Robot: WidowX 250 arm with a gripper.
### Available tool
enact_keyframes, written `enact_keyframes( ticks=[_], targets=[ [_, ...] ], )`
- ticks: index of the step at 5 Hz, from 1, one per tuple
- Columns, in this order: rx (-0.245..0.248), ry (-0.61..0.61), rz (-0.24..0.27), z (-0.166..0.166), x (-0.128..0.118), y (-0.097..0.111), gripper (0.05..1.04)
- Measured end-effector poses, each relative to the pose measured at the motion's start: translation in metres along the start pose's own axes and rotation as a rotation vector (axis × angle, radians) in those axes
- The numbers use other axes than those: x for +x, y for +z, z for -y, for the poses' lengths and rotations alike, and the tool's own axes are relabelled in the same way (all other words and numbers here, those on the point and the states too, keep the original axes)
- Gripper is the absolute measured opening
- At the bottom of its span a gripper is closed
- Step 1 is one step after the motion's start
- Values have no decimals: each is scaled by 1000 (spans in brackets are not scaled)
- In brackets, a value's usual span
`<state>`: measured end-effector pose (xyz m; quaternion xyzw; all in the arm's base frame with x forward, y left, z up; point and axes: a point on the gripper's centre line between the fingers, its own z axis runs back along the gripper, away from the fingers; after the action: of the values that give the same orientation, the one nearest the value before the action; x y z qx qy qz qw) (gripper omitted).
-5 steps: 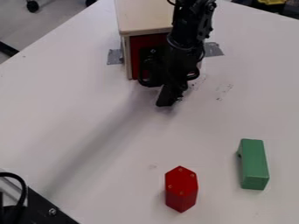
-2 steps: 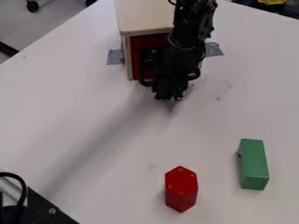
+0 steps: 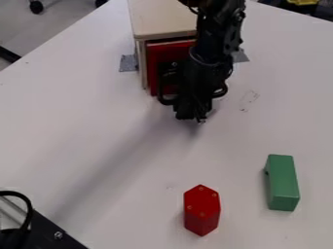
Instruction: Open the drawer
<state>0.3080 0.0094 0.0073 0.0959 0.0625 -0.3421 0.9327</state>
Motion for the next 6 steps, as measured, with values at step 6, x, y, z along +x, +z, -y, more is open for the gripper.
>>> enact_keyframes(
  ticks=[6],
  targets=[
    [-4, -87, 30, 58, -26, 7, 124]
  ],
)
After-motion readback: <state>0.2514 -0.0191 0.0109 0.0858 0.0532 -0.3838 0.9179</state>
